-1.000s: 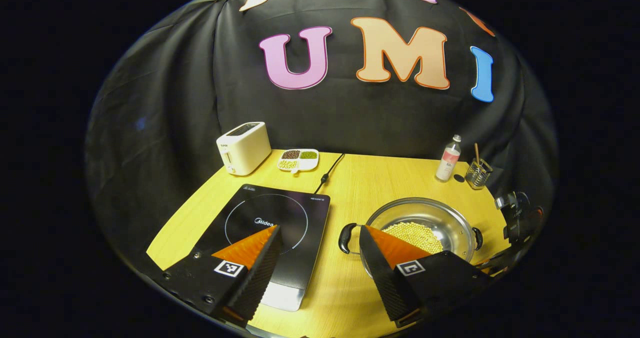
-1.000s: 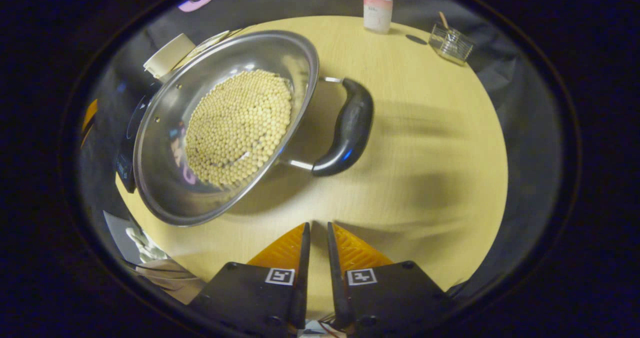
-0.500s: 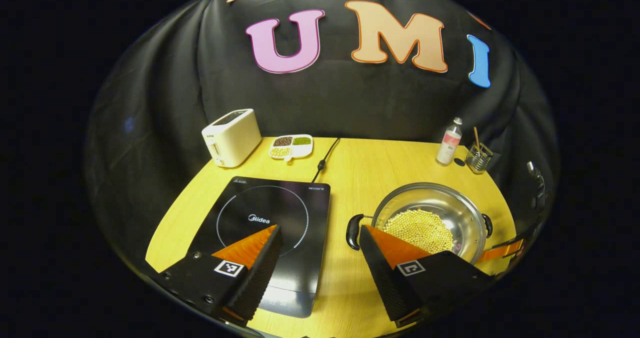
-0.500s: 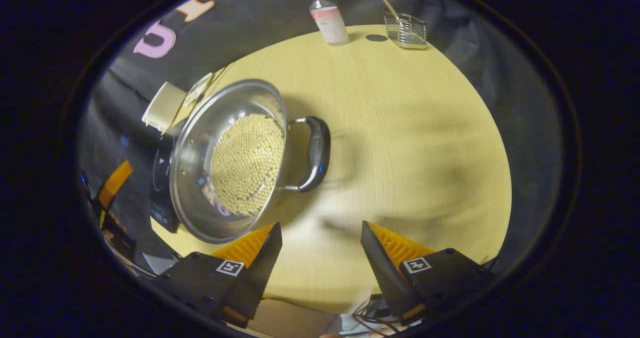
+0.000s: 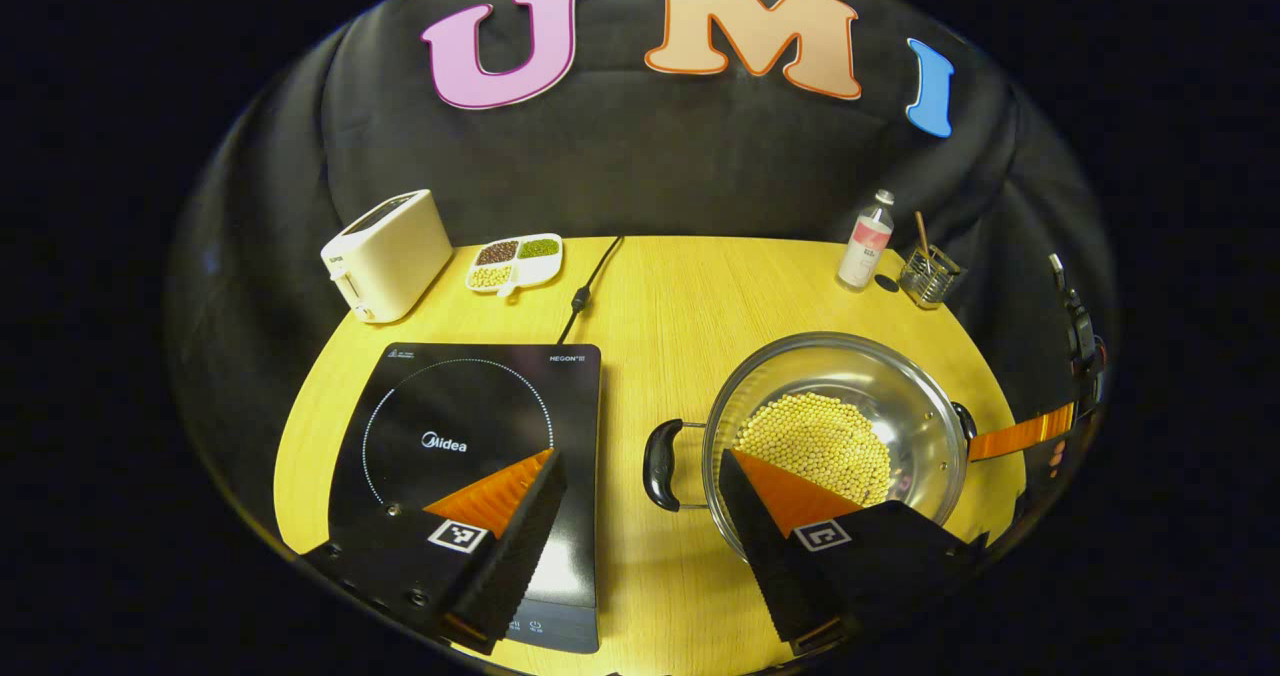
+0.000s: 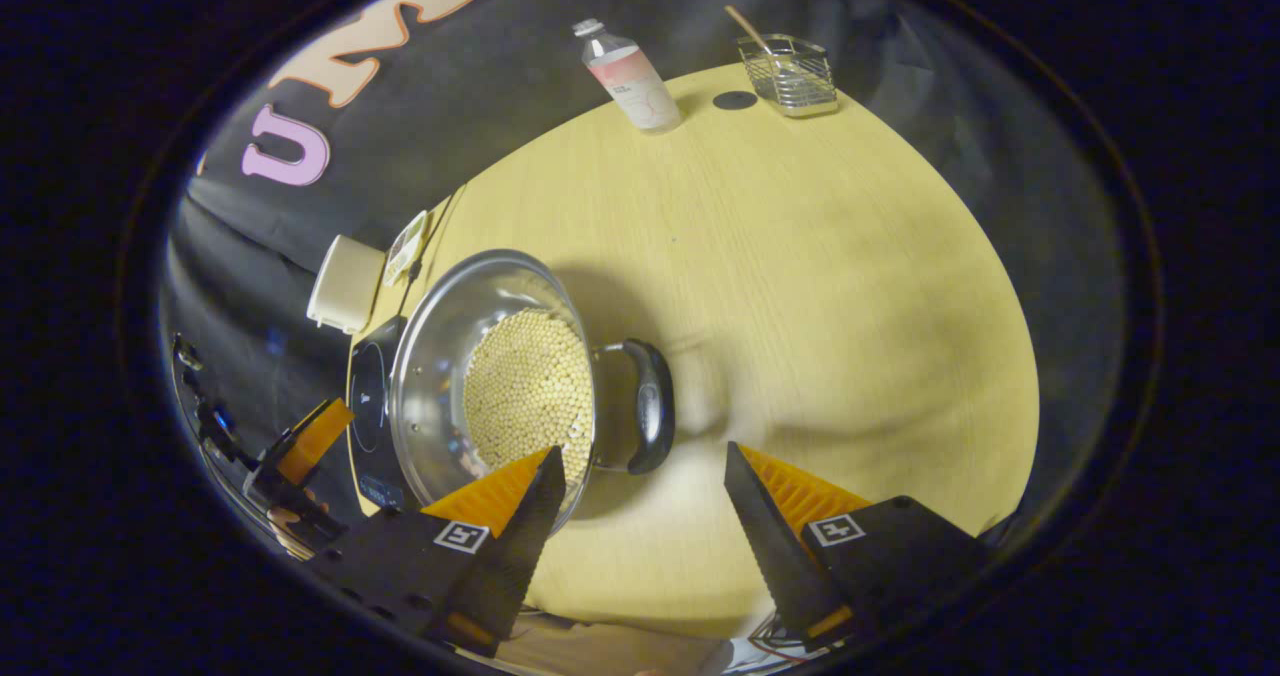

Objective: First push the handle of the pot to place it horizontally, then grasp the pot with both hands and set it on the induction cooktop.

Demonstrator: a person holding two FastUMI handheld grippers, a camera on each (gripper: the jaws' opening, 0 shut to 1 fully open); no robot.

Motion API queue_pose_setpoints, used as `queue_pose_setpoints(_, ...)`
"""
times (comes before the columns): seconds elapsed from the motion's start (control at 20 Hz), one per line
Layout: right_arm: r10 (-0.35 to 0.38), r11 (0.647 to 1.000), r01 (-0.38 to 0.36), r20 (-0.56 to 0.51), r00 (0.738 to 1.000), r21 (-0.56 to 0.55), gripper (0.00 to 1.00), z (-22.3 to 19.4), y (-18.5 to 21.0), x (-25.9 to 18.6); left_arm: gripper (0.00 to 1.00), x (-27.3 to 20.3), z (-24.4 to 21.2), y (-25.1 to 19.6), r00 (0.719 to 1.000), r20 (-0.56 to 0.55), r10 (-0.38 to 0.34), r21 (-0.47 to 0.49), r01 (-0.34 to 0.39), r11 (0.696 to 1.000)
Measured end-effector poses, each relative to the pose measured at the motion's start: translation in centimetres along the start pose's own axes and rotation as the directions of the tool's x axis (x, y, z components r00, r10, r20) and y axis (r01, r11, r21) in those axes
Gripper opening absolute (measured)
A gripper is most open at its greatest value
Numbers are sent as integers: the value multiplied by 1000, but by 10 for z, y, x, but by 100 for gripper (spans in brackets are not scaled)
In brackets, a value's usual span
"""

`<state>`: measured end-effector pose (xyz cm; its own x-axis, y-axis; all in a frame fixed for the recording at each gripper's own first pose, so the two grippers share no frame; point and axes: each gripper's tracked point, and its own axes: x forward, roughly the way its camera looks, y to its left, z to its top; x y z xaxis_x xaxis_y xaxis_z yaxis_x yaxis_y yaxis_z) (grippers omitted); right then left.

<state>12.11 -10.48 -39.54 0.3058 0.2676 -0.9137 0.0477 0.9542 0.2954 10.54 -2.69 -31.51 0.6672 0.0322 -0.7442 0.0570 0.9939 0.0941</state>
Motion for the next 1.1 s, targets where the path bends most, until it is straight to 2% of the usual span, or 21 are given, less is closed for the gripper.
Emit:
queue_pose_setpoints(0.1, 9, 1000, -9, -6, 1000, 20, 93, 7, 5, 9, 95, 11, -4, -4, 999, -28, -19, -2, 19, 1000)
queue_pose_setpoints(0.15, 18, 999, -17, -9, 1000, 30, 99, 10, 7, 13, 95, 16, -7, -5, 999, -47, -24, -6, 24, 1000)
queue_pose_setpoints(0.2, 23, 999, -23, -11, 1000, 37, 93, 12, 11, 16, 95, 22, -11, -5, 997, -66, -31, -11, 30, 999)
queue_pose_setpoints(0.25, 27, 999, -26, -13, 1000, 41, 99, 14, 12, 20, 95, 29, -14, -7, 996, -85, -37, -19, 36, 999)
queue_pose_setpoints(0.4, 30, 999, -28, -33, 999, 44, 99, 12, 13, 31, 95, 42, -22, -12, 988, -139, -63, -51, 56, 997)
queue_pose_setpoints(0.45, 38, 998, -37, -38, 999, 41, 93, 12, 16, 33, 95, 47, -26, -15, 984, -162, -79, -67, 69, 995)
queue_pose_setpoints(0.5, 39, 999, -38, -44, 998, 35, 99, 11, 17, 36, 96, 51, -27, -18, 980, -174, -94, -80, 81, 993)
queue_pose_setpoints(0.55, 37, 999, -36, -51, 998, 29, 92, 10, 17, 38, 96, 54, -31, -21, 974, -196, -115, -97, 97, 990)
queue_pose_setpoints(0.6, 33, 999, -32, -58, 998, 21, 92, 11, 17, 40, 96, 56, -33, -26, 968, -212, -135, -119, 112, 987)
queue_pose_setpoints(0.65, 30, 999, -29, -62, 998, 14, 99, 9, 14, 36, 95, 59, -33, -30, 962, -226, -153, -144, 123, 982)
queue_pose_setpoints(0.75, 33, 999, -33, -71, 997, 6, 98, 6, 14, 38, 94, 66, -37, -36, 952, -244, -183, -189, 138, 972)
queue_pose_setpoints(0.8, 35, 999, -35, -76, 997, 4, 89, 5, 18, 43, 94, 68, -37, -38, 950, -249, -190, -205, 141, 969)
queue_pose_setpoints(0.85, 39, 999, -39, -79, 996, 2, 87, 5, 20, 44, 99, 71, -38, -40, 947, -253, -197, -218, 143, 965)
queue_pose_setpoints(0.9, 42, 999, -42, -83, 996, 3, 98, 5, 20, 45, 93, 72, -38, -43, 944, -258, -206, -230, 147, 962)
queue_pose_setpoints(1.0, 48, 999, -48, -88, 995, 5, 98, 7, 22, 47, 90, 75, -41, -43, 942, -272, -199, -232, 137, 963)
queue_pose_setpoints(1.05, 50, 999, -50, -91, 995, 5, 87, 6, 23, 48, 89, 76, -42, -43, 941, -277, -194, -229, 131, 964)
queue_pose_setpoints(1.1, 54, 999, -54, -91, 994, 2, 87, 6, 24, 49, 89, 76, -43, -41, 941, -281, -190, -228, 127, 965)
